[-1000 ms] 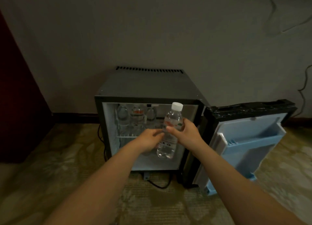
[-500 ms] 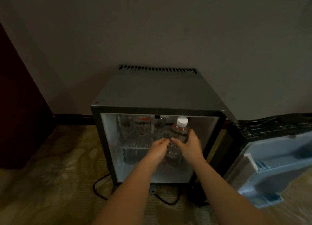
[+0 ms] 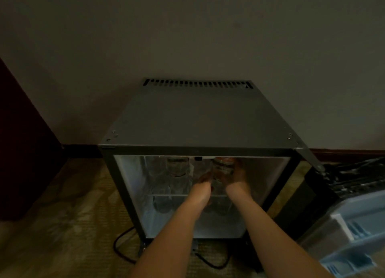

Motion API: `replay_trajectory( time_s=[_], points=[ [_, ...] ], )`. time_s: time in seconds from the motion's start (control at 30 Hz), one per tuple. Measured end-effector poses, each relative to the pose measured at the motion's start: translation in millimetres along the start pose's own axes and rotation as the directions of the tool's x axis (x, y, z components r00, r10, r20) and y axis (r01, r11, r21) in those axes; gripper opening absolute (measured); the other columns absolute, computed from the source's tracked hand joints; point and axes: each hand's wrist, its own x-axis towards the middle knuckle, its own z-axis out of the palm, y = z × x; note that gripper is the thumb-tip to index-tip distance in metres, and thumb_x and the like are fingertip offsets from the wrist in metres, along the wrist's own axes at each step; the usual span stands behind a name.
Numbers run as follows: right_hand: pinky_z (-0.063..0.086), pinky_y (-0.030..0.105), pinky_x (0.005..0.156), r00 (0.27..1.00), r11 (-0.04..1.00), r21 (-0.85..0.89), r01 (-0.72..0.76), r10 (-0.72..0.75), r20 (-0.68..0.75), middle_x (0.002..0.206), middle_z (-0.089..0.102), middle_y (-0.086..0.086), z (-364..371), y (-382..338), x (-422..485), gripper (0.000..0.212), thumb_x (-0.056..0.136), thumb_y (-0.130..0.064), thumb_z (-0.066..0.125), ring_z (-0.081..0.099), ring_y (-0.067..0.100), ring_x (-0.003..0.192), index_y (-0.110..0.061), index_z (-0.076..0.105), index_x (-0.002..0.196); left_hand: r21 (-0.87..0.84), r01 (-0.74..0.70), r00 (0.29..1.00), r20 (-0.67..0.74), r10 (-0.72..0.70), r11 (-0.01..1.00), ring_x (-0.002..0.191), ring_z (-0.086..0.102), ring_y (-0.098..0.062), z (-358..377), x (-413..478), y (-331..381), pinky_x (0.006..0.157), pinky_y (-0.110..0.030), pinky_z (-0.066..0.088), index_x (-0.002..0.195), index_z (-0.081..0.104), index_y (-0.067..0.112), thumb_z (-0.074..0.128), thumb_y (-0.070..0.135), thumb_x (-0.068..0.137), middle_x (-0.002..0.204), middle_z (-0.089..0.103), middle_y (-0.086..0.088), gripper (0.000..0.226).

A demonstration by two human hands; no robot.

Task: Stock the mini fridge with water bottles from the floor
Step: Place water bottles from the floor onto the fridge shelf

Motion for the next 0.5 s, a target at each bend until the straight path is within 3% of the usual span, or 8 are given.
replay_trajectory(
  time_s=[0.13, 0.23, 0.33, 0.43, 0.5],
  points=[
    [0.045, 0.045, 0.101, 1.000, 1.000, 0.001, -0.001, 0.001, 0.025, 0.125, 0.060, 0.015, 5.6, 0.3, 7.8, 0.052, 0.080, -0.015, 0.072, 0.057, 0.031, 0.116, -0.007, 0.051, 0.126, 0.049, 0.017, 0.999, -0.033, -0.015, 0.999, 0.105, 0.049, -0.020, 0.9, 6.1, 7.5, 0.098, -0.039, 0.043, 0.129, 0.049, 0.017, 0.039, 0.030, 0.099, 0.132, 0.052, -0.010, 0.035],
    [0.043, 0.028, 0.096, 0.998, 0.999, 0.015, -0.034, 0.033, 0.055, 0.126, 0.059, 0.016, 5.4, -3.3, 10.1, 0.050, 0.083, -0.009, 0.068, 0.057, 0.028, 0.117, -0.002, 0.048, 0.129, 0.095, -0.051, 0.999, 0.002, 0.051, 0.994, 0.116, 0.051, -0.024, -1.8, 6.4, 3.7, 0.096, -0.038, 0.043, 0.134, 0.046, 0.021, 0.036, 0.029, 0.100, 0.131, 0.051, -0.008, 0.036],
    [0.036, 0.017, 0.090, 0.994, 0.996, -0.082, -0.031, 0.040, 0.101, 0.136, 0.052, 0.014, 1.5, -4.2, 10.7, 0.055, 0.089, -0.012, 0.060, 0.051, 0.027, 0.124, -0.004, 0.038, 0.139, 0.299, -0.138, 0.990, 0.018, 0.139, 0.944, 0.119, 0.051, -0.030, -3.1, 5.8, -0.3, 0.102, -0.041, 0.044, 0.134, 0.046, 0.020, 0.034, 0.023, 0.100, 0.134, 0.052, -0.012, 0.036],
    [0.033, 0.030, 0.107, 0.988, 0.963, -0.270, -0.011, 0.052, 0.147, 0.147, 0.040, 0.012, -1.3, -2.1, 7.4, 0.067, 0.092, -0.025, 0.055, 0.042, 0.029, 0.133, -0.012, 0.021, 0.148, 0.433, -0.184, 0.982, 0.048, 0.181, 0.882, 0.115, 0.054, -0.031, -7.2, -0.2, -1.2, 0.101, -0.039, 0.045, 0.132, 0.046, 0.021, 0.031, 0.023, 0.100, 0.131, 0.053, -0.014, 0.035],
    [0.033, 0.035, 0.111, 0.985, 0.944, -0.328, -0.045, 0.097, 0.142, 0.148, 0.039, 0.012, -7.4, 1.3, 3.5, 0.061, 0.093, -0.027, 0.052, 0.041, 0.030, 0.133, -0.015, 0.026, 0.147, 0.465, -0.212, 0.976, 0.058, 0.210, 0.860, 0.115, 0.053, -0.031, -12.2, -8.7, -1.6, 0.096, -0.034, 0.044, 0.133, 0.045, 0.019, 0.031, 0.020, 0.100, 0.128, 0.053, -0.015, 0.035]
  ],
)
